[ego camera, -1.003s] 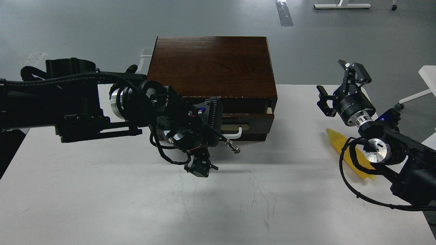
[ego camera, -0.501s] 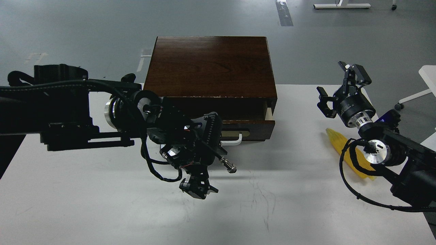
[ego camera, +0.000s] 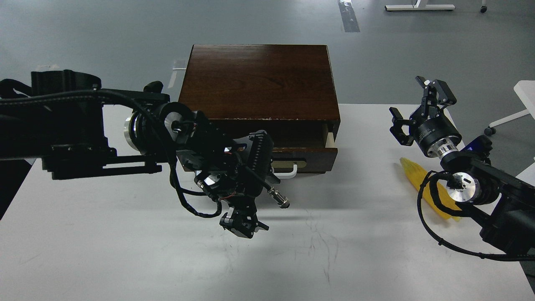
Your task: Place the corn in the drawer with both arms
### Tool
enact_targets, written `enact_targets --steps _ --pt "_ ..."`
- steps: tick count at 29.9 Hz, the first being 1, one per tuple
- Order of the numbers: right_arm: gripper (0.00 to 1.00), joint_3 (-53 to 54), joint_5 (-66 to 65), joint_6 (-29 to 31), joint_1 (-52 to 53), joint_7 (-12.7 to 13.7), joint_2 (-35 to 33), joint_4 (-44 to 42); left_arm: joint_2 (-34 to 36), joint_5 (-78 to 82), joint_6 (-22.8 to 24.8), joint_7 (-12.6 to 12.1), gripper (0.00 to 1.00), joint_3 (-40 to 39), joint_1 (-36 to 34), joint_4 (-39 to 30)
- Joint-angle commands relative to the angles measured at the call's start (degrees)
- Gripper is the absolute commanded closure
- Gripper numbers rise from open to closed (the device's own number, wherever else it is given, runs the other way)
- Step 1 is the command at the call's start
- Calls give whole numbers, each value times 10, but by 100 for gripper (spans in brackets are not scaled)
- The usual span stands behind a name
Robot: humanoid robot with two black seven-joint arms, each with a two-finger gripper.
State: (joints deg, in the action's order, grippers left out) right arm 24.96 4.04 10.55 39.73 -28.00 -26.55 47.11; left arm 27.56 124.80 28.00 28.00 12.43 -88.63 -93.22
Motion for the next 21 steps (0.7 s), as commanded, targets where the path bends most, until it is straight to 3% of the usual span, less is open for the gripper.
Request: enact_targets --steps 1,7,15,17,21 --pt "0 0 0 0 0 0 0 0 0 -3 0 0 2 0 -12 7" --pt "0 0 0 0 0 0 -2 1 21 -151 0 0 2 -70 -14 13" --pt "0 -1 0 3 -5 0 3 6 99 -618 0 0 2 -153 28 88" --pt "0 -4 0 3 -5 0 4 8 122 -792 0 0 2 -169 67 123" --pt "0 -14 -10 4 -8 0 11 11 144 -959 0 0 2 -194 127 165"
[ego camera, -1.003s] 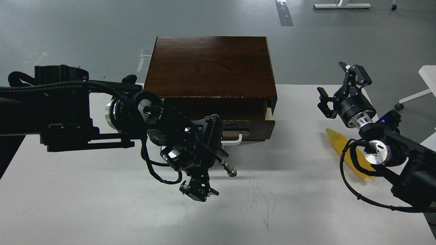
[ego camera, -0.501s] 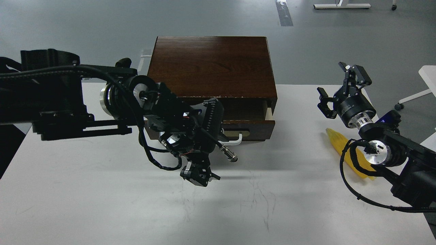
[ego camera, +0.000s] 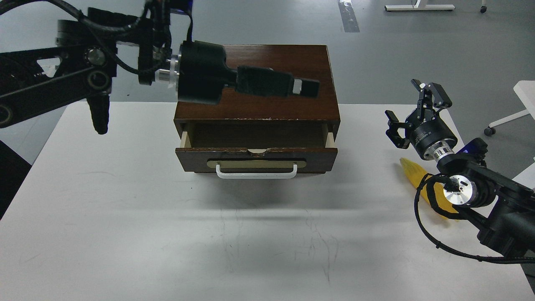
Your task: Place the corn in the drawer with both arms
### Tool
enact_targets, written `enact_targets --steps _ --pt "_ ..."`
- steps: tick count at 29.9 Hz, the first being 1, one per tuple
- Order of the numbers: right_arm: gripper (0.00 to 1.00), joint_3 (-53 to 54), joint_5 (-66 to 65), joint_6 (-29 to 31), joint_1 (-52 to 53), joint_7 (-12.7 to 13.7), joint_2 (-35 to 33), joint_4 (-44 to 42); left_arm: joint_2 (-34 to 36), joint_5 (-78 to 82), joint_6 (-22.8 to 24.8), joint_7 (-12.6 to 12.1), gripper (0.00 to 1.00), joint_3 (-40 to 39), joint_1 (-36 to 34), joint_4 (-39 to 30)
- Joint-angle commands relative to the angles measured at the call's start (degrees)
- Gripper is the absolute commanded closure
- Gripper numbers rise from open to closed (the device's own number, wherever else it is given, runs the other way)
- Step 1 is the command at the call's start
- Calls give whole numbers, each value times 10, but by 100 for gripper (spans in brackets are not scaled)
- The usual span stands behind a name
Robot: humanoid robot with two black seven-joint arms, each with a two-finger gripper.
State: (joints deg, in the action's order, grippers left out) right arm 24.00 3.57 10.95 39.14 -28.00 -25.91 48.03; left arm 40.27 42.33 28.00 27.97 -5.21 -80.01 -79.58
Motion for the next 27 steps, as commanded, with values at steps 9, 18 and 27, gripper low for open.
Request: enact_targets --steps 9,18,27 --pt "0 -20 -14 11 12 0 9 -5 59 -354 0 0 2 -67 178 189" --pt "0 -53 -14 19 37 0 9 -40 18 -467 0 0 2 -94 312 300" --pt "0 -205 -38 40 130 0 -45 -11 -23 -465 0 0 2 -139 354 326"
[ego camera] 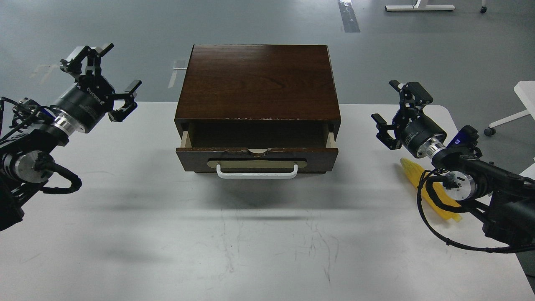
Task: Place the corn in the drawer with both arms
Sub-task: 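Move the right gripper down to the yellow corn cob and grasp it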
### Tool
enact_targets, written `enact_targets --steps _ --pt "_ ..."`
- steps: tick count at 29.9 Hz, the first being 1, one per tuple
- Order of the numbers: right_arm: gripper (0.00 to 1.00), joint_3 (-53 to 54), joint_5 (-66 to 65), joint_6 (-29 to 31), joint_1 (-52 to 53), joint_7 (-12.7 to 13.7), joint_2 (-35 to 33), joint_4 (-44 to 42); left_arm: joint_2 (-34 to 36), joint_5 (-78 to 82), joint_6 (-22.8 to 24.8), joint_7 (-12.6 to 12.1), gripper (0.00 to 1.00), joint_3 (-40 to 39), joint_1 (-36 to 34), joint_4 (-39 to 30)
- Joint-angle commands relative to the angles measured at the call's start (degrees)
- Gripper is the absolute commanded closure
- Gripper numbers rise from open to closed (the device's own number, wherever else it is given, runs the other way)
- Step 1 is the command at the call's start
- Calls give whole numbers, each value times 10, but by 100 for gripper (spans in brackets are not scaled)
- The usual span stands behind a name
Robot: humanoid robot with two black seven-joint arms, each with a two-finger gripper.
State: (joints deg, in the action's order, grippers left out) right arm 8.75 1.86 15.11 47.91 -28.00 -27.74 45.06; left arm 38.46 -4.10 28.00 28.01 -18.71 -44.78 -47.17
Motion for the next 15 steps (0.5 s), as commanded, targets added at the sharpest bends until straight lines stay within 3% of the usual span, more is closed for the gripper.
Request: enact_targets --steps 1,9,15 --pt "0 -70 -32 -3 58 0 -34 23 -5 1 0 0 2 -5 2 1" --pt "0 -346 -319 -38 237 0 -89 28 -1 7 0 0 2 -4 1 1" --pt "0 -445 -493 -42 291 0 -110 18 -2 7 0 0 2 -3 0 0"
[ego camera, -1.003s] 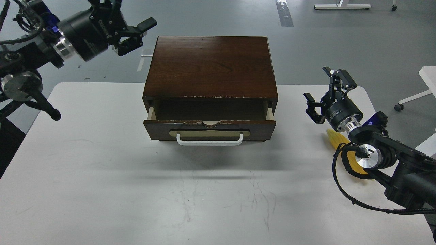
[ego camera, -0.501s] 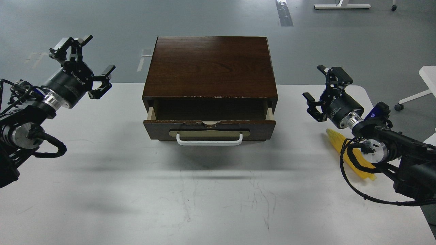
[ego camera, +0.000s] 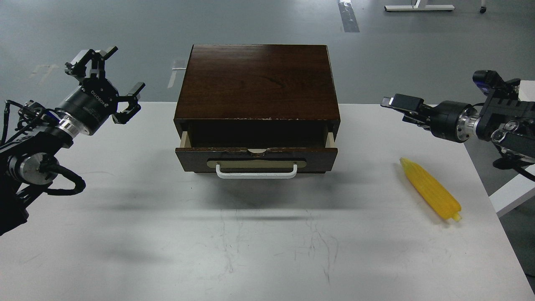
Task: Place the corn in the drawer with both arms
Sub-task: 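Move the right gripper down to the yellow corn cob and grasp it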
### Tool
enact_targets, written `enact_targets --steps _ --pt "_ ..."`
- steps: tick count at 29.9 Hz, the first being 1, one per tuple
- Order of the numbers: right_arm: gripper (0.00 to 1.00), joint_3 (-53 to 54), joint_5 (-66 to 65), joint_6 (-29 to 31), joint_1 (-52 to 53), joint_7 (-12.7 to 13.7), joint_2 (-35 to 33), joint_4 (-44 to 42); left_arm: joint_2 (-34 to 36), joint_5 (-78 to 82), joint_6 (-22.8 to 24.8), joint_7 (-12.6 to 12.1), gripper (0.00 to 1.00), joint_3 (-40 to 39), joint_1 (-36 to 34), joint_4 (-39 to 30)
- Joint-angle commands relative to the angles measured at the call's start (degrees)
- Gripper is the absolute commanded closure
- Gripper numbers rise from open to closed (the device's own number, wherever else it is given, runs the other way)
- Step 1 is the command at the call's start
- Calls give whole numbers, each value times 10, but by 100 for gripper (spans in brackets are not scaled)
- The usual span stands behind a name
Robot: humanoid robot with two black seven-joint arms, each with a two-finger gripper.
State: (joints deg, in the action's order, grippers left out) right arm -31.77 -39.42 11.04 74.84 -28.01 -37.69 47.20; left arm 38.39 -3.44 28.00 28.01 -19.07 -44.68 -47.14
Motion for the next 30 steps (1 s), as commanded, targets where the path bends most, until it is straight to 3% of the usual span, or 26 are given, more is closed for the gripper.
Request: enact_targets --steps 1,9,22,30 --pt "0 -50 -120 -1 26 0 -18 -4 -2 0 0 0 2 1 -1 -1" --pt "0 -62 -318 -2 29 0 -64 29 2 2 0 0 2 4 -2 -7" --pt "0 -94 -342 -9 -3 0 -67 54 3 10 0 0 2 4 -6 -7" --pt "4 -96 -342 -76 -65 0 -39 30 4 10 0 0 2 4 -3 -7"
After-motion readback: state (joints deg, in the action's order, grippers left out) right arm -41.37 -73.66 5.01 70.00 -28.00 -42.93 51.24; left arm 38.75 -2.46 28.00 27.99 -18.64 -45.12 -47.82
